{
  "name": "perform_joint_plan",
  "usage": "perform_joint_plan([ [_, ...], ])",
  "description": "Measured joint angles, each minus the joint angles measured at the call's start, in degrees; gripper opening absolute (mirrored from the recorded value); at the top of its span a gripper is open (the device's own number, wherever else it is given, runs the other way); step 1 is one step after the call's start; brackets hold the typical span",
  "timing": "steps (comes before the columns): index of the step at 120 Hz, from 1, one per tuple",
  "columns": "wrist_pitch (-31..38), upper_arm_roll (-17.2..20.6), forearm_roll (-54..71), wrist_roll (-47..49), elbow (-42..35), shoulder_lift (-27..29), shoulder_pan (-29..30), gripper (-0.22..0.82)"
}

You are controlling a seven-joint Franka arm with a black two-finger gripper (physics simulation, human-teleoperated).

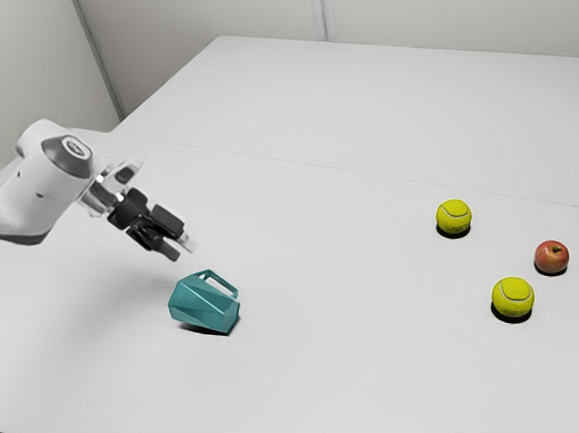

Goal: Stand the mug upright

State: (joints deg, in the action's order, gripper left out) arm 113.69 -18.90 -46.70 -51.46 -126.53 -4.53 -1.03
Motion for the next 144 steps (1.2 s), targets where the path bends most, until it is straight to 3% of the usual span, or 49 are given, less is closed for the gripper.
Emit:
perform_joint_plan([
  [43, 4.07, -0.02, 0.54, -3.88, -8.87, 5.67, 0.33, 0.6],
  [144, 7.02, 1.78, -6.36, -7.59, -10.73, 2.97, -0.33, 0.6],
])
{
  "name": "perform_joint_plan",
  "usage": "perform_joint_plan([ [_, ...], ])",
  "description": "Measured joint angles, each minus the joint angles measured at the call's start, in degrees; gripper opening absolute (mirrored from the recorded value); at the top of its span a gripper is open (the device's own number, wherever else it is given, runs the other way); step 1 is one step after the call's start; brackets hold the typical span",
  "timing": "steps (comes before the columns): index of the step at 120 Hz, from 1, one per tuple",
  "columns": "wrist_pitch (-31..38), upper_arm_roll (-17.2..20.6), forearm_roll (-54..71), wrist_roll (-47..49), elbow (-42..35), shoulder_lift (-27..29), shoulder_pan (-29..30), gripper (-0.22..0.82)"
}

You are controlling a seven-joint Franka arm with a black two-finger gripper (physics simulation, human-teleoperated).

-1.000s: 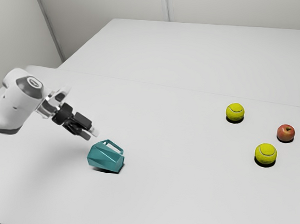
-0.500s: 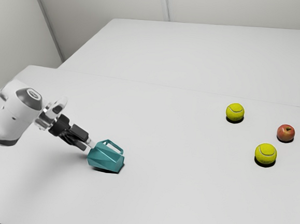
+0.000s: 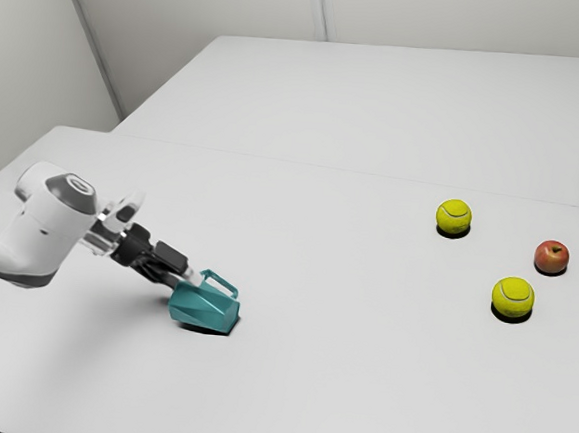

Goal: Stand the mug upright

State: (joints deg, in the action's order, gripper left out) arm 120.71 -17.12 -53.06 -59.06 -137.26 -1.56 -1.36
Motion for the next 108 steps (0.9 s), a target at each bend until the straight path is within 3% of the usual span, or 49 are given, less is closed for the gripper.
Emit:
perform_joint_plan([
  [24, -0.15, 0.15, -1.39, -0.2, -0.54, -0.56, -2.17, 0.56],
  [59, 0.36, 0.19, -1.63, -0.3, -0.66, -0.67, -1.25, 0.1],
  [92, 1.46, 0.85, -1.21, -0.17, -0.48, -0.34, -1.26, -0.13],
  [108, 1.62, 1.69, -1.11, -0.14, 0.06, 0.59, -1.4, -0.15],
])
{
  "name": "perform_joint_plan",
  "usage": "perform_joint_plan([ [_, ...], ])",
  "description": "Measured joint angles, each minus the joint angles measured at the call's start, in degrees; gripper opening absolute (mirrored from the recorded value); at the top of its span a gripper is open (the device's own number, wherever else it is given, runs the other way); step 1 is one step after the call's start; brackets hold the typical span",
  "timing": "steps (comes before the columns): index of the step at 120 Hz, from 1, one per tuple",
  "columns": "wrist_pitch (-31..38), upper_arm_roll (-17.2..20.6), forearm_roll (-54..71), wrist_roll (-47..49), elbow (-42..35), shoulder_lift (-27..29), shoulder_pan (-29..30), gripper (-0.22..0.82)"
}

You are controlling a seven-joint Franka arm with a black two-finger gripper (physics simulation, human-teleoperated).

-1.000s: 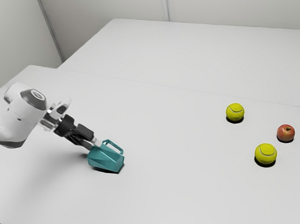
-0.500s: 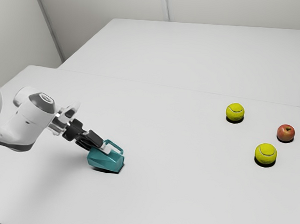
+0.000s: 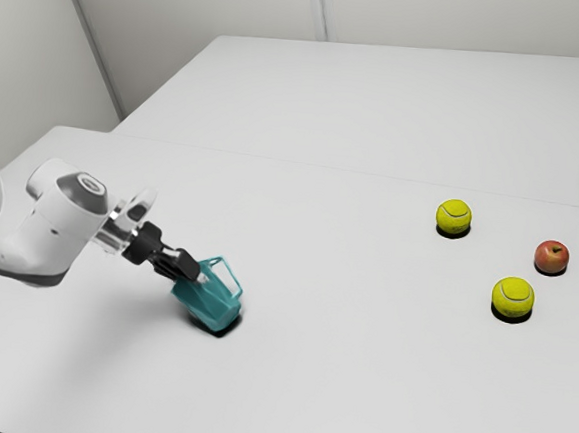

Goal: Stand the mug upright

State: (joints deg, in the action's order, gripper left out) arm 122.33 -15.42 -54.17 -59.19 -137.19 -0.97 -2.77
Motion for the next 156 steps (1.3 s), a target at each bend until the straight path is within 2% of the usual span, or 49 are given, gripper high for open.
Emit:
perform_joint_plan([
  [43, 1.26, 3.2, 3.85, 0.33, 5.55, 3.58, -2.1, -0.18],
  [73, 1.61, 5.54, 22.94, 4.73, 10.48, 4.32, -0.36, -0.18],
  [105, 2.29, 9.08, 43.91, 11.61, 11.79, 3.69, -2.75, -0.18],
  [127, 3.18, 9.96, 50.31, 15.23, 12.14, 1.93, -4.63, -0.18],
  [156, 4.35, 9.93, 52.5, 18.71, 12.19, -0.02, -6.72, -0.18],
])
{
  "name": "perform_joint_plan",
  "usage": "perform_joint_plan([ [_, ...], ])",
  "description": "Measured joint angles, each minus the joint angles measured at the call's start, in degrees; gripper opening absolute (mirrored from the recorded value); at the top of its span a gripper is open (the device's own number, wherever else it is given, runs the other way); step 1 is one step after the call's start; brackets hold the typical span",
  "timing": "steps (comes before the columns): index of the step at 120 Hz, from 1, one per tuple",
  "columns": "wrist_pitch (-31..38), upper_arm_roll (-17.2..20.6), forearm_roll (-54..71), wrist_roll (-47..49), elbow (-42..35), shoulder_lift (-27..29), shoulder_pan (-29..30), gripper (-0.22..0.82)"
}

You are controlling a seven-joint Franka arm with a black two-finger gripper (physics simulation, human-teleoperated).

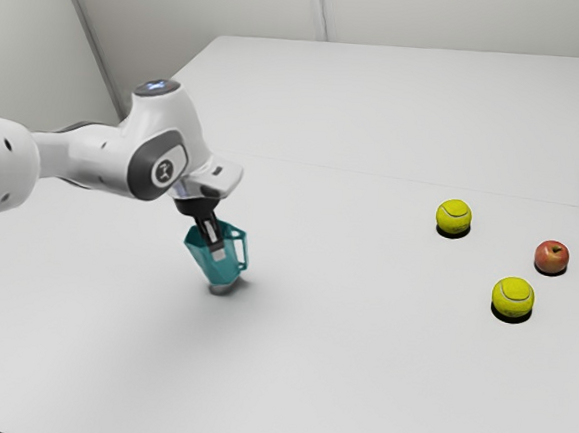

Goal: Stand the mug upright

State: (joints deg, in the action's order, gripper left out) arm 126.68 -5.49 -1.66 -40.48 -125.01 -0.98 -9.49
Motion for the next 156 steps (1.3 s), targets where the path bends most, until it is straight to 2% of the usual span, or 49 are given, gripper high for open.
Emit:
perform_joint_plan([
  [26, 0.5, 0.02, 0.33, 2.26, -0.08, -0.58, -0.12, -0.18],
  [64, 0.69, 0.03, 0.71, 4.53, -0.17, -0.73, 3.58, -0.17],
  [87, 0.64, 0.04, 0.66, 5.43, -0.17, -0.73, 3.94, -0.12],
  [104, 0.61, 0.04, 0.62, 5.91, -0.14, -0.73, 2.97, -0.06],
  [135, 0.59, 0.09, 0.46, 6.64, -0.02, -0.33, 1.57, 0.15],
  [156, 0.41, 0.13, 0.45, 7.04, 0.67, 0.1, 1.56, 0.24],
])
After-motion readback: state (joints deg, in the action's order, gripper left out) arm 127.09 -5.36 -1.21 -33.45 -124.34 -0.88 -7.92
